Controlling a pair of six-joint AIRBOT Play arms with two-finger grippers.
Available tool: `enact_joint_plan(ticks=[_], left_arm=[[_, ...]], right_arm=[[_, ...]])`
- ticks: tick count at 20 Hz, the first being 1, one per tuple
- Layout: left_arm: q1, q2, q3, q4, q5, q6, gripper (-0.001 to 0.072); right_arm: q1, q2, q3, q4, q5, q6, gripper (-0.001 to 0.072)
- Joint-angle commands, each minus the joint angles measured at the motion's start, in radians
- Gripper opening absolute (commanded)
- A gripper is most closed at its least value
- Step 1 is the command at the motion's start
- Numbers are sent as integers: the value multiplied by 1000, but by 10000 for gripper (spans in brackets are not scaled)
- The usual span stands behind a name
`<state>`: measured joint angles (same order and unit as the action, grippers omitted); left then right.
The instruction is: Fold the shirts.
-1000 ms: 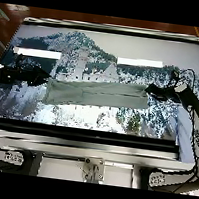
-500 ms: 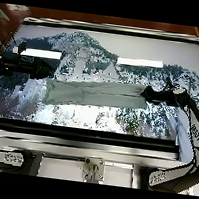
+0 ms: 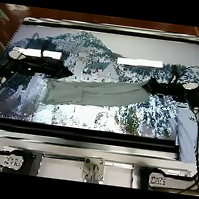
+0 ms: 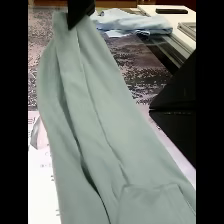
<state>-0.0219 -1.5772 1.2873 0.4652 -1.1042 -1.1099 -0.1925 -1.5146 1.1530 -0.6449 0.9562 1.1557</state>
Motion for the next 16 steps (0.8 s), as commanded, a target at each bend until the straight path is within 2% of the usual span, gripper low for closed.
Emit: enact_joint_plan(ticks=[1, 5, 8, 11, 14, 16], left_arm=[[-187, -37, 0, -3, 180, 1, 53], [-379, -109, 0, -59, 279, -3, 38], [-523, -186, 0, -254, 388, -1, 38], [-656, -263, 6, -438, 466, 11, 37], [-699, -296, 11, -628, 466, 153, 37], [-656, -276, 11, -637, 438, 188, 35]], right_arm=[[0, 190, 1, 6, 146, 59, 67], [0, 405, 1, -63, 261, 217, 68], [0, 535, 1, -111, 345, 315, 68], [0, 627, 1, -142, 365, 381, 68], [0, 664, 1, -177, 371, 412, 68], [3, 661, 1, -175, 352, 406, 68]])
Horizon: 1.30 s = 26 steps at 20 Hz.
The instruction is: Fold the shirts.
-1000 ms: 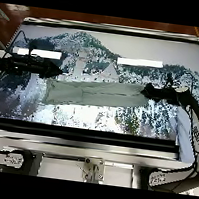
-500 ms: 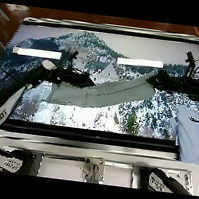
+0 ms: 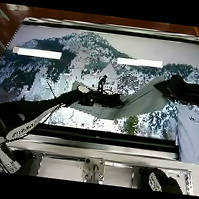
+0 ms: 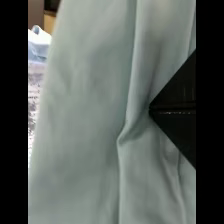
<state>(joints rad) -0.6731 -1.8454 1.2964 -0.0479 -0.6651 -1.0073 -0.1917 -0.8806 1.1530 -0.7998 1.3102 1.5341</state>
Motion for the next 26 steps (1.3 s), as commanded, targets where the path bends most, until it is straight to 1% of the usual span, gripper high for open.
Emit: enact_joint_plan(ticks=[1, 2, 4, 6, 7, 8, 9, 11, 12, 16, 18, 20, 24, 26], left_arm=[[37, 11, 2, -119, -20, 107, 34], [83, 36, 2, -92, -31, 109, 33], [201, 120, 2, 37, -35, 105, 32], [341, 233, 2, 194, -47, 94, 32], [420, 298, 2, 259, -74, 94, 32], [496, 360, 2, 300, -106, 92, 32], [576, 426, 2, 340, -134, 71, 33], [724, 545, 2, 383, -179, 33, 34], [790, 596, 2, 385, -204, 23, 34], [1006, 766, 2, 385, -339, 10, 34], [1069, 818, 2, 385, -412, -5, 35], [1104, 854, 2, 386, -475, -5, 36], [1111, 870, 2, 386, -544, -5, 36], [1111, 869, -2, 390, -548, -5, 36]], right_arm=[[2, 24, 0, -16, -21, 25, 68], [2, 18, 0, -13, -43, 25, 68], [3, -5, 0, 33, -87, 13, 68], [3, -43, 0, 129, -144, -59, 68], [5, -66, 0, 188, -170, -82, 68], [27, -94, 0, 238, -197, -104, 68], [75, -122, 0, 257, -224, -120, 68], [208, -184, 0, 243, -293, -135, 68], [288, -226, 0, 237, -349, -138, 68], [563, -425, 0, 252, -620, -140, 68], [660, -529, 0, 301, -727, -140, 68], [727, -615, 0, 383, -801, -144, 68], [795, -709, 1, 544, -825, -208, 69], [814, -726, 1, 606, -825, -241, 75]])
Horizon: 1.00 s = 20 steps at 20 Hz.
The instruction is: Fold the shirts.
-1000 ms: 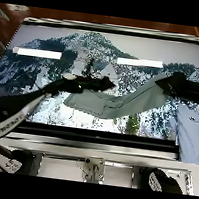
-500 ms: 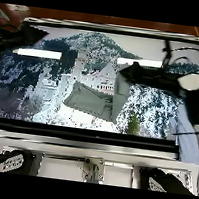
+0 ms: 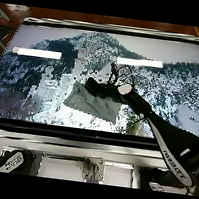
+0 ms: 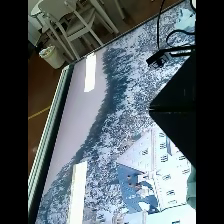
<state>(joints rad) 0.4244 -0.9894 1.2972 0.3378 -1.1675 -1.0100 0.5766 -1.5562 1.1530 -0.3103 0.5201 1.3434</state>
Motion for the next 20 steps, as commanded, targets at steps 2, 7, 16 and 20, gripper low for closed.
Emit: enact_joint_plan(ticks=[2, 7, 16, 20], left_arm=[[13, 13, -14, 4, -46, -2, 35], [-2, 13, -64, 4, -45, -2, 35], [-19, 13, -113, 4, -46, 0, 36], [-19, 13, -113, 4, -46, 3, 36]], right_arm=[[59, -61, 8, 154, -34, -61, 76], [71, -111, 76, 238, -29, -85, 515], [-175, -67, 88, -56, 439, -32, 519], [-308, -26, 88, -289, 671, 52, 519]])
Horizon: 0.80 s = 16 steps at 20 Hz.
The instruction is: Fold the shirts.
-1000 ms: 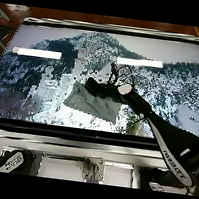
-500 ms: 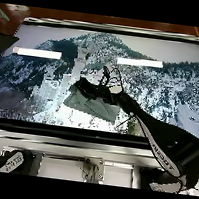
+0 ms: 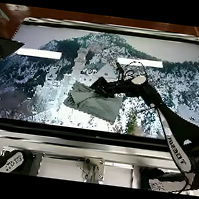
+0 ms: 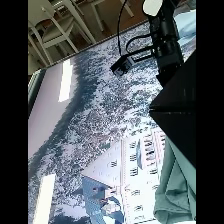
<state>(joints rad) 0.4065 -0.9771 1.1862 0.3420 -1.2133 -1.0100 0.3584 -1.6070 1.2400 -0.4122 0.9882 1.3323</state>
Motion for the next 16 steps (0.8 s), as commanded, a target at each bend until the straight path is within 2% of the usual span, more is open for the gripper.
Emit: enact_joint_plan(ticks=[1, 3, 5, 6, 11, 16], left_arm=[[-1, 0, -2, 0, 0, 3, 36], [-1, 0, -2, 0, -1, 2, 36], [-1, 1, -2, 0, -5, 2, 36], [-1, 1, -2, 0, -5, 2, 36], [-4, 1, -2, -1, -4, 2, 36], [-5, 1, -2, -1, -3, 3, 36]], right_arm=[[-124, 34, 1, -279, 247, 94, 520], [-183, 40, 1, -480, 351, 151, 697], [-235, 39, -25, -628, 406, 213, 697], [-251, 39, -45, -625, 386, 219, 698], [-257, 28, -121, -561, 127, 229, 697], [-257, -86, -120, -405, 127, 162, 697]])
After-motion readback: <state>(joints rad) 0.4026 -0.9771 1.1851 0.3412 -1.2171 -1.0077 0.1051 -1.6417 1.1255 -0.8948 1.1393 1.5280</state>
